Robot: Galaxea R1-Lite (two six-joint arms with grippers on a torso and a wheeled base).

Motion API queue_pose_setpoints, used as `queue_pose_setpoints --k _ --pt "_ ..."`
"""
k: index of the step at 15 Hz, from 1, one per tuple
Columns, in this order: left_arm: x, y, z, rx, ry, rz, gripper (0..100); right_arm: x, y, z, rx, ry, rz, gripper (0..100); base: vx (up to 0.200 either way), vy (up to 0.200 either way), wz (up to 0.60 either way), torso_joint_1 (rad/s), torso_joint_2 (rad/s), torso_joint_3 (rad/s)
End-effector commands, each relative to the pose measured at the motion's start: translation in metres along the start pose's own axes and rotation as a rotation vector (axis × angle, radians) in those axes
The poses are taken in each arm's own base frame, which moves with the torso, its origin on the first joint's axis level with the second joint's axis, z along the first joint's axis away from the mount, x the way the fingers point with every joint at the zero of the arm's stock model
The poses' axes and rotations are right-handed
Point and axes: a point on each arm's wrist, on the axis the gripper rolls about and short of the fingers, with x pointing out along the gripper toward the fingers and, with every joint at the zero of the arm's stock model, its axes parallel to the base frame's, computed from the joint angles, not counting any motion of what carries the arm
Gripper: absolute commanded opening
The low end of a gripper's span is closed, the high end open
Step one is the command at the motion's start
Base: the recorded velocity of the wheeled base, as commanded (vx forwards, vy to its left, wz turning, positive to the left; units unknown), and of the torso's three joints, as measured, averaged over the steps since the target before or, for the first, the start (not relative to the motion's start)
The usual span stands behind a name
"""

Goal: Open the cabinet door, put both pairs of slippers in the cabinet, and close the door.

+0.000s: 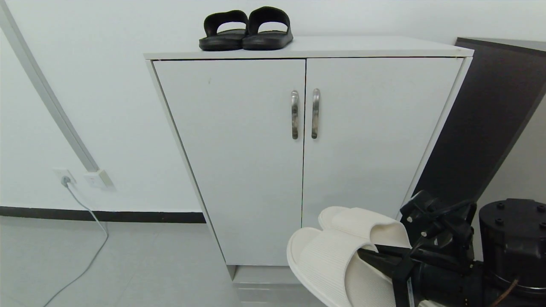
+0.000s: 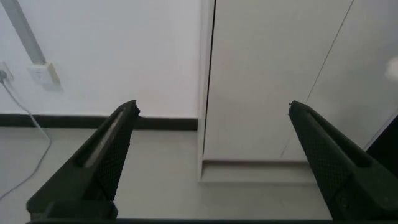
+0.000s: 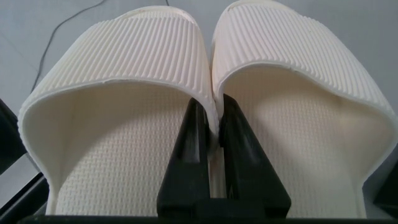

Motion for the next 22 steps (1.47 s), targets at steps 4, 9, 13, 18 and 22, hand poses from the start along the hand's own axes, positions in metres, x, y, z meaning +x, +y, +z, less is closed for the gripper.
queue_pose_setpoints --k 4,9,13,18,22 --pt "0.037 -0.005 0.043 -0.034 0.149 -0.164 100 0.001 0.0 0.0 0.0 0.001 -0.002 0 0.0 0.0 0.0 0.0 0.0 0.0" --pt "0.087 -0.012 0.069 -0.043 0.173 -0.34 100 0.001 0.0 -0.001 -0.001 0.004 -0.002 0 0.0 0.0 0.0 0.0 0.0 0.0" --pt "0.133 -0.021 0.08 -0.037 0.152 -0.404 100 0.001 0.0 -0.001 -0.001 0.005 -0.001 0 0.0 0.0 0.0 0.0 0.0 0.0" --pt "0.163 -0.062 0.099 -0.023 0.155 -0.562 100 0.001 0.0 -0.001 -0.001 0.005 -0.001 0 0.0 0.0 0.0 0.0 0.0 0.0" --pt "0.188 -0.099 0.116 -0.02 0.135 -0.654 100 0.001 0.0 -0.002 0.0 0.009 -0.003 0 0.0 0.0 0.0 0.0 0.0 0.0"
